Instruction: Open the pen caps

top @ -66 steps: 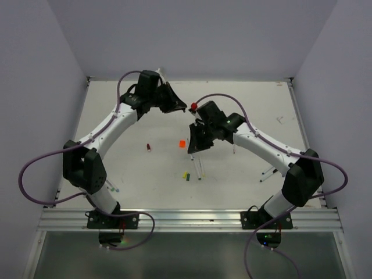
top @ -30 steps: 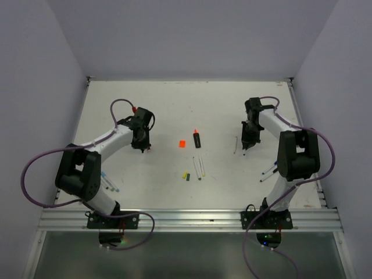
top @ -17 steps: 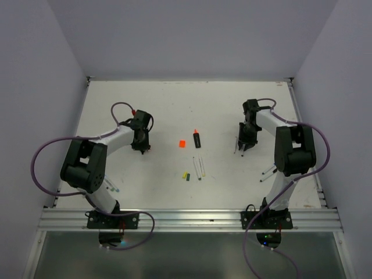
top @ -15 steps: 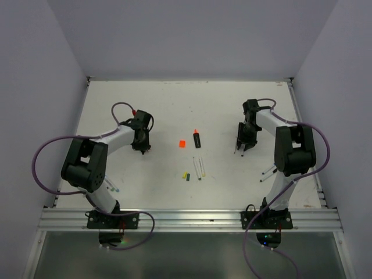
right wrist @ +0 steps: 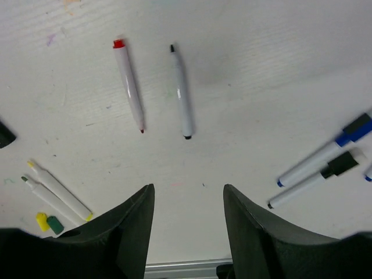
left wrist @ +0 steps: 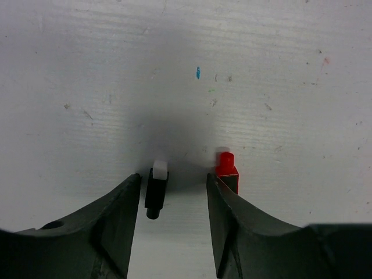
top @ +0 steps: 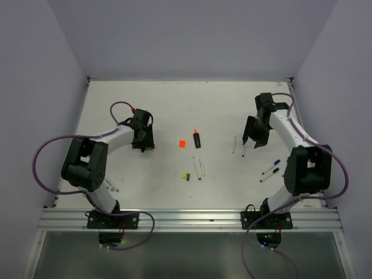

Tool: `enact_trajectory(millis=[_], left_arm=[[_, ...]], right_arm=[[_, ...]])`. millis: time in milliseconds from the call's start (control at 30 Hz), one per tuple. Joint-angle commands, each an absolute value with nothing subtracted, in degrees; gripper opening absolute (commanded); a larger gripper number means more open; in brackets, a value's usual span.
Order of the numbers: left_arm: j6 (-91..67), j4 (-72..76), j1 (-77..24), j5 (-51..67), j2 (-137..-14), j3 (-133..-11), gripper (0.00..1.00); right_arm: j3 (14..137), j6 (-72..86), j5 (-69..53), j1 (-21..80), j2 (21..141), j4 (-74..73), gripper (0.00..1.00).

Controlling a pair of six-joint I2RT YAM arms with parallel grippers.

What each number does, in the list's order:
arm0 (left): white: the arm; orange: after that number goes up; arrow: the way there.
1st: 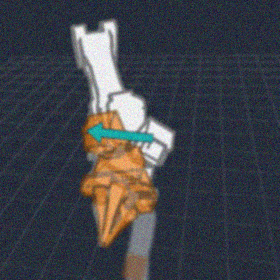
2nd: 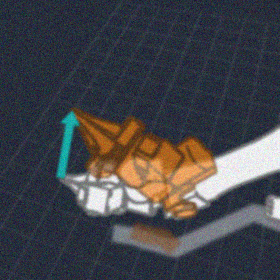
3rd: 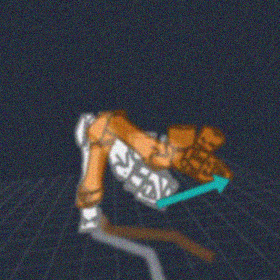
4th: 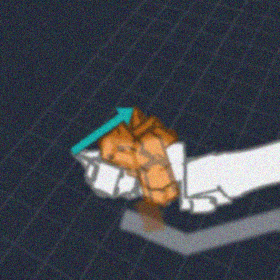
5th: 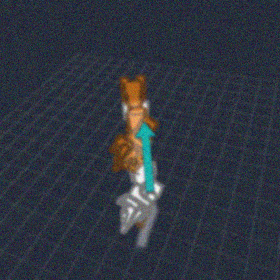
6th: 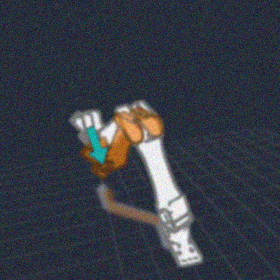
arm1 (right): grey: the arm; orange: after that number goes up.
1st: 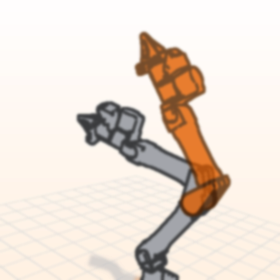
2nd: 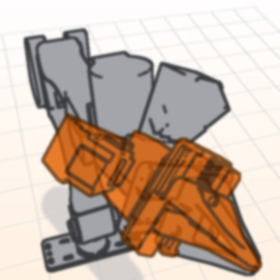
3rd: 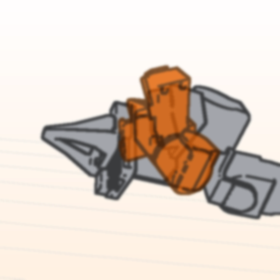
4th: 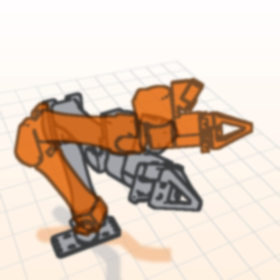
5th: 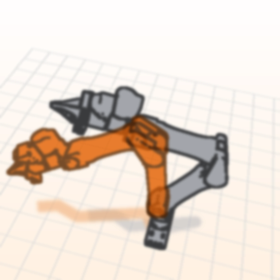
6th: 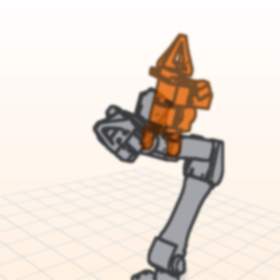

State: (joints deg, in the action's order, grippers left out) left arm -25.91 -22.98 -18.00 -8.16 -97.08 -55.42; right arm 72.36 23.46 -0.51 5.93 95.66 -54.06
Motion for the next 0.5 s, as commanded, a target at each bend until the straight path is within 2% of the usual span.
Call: enact_trajectory(millis=[0, 200, 467], left_arm=[[-26.98, -20.39, -17.4, -7.21, -97.21, -54.23, 0.54], [-27.16, -20.3, -17.23, -7.29, -93.52, -53.35, 0.62], [-28.04, -20.57, -17.14, -5.1, -92.02, -54.58, 0.64]], right_arm=[[72.17, 26.62, 2.64, 0.8, 88.08, -61.43, 0.55], [66.89, 27.16, 4.65, -8.51, 86.39, -61.97, 0.54], [64.6, 25.05, 5.62, -15.81, 89.73, -58.01, 0.47]])
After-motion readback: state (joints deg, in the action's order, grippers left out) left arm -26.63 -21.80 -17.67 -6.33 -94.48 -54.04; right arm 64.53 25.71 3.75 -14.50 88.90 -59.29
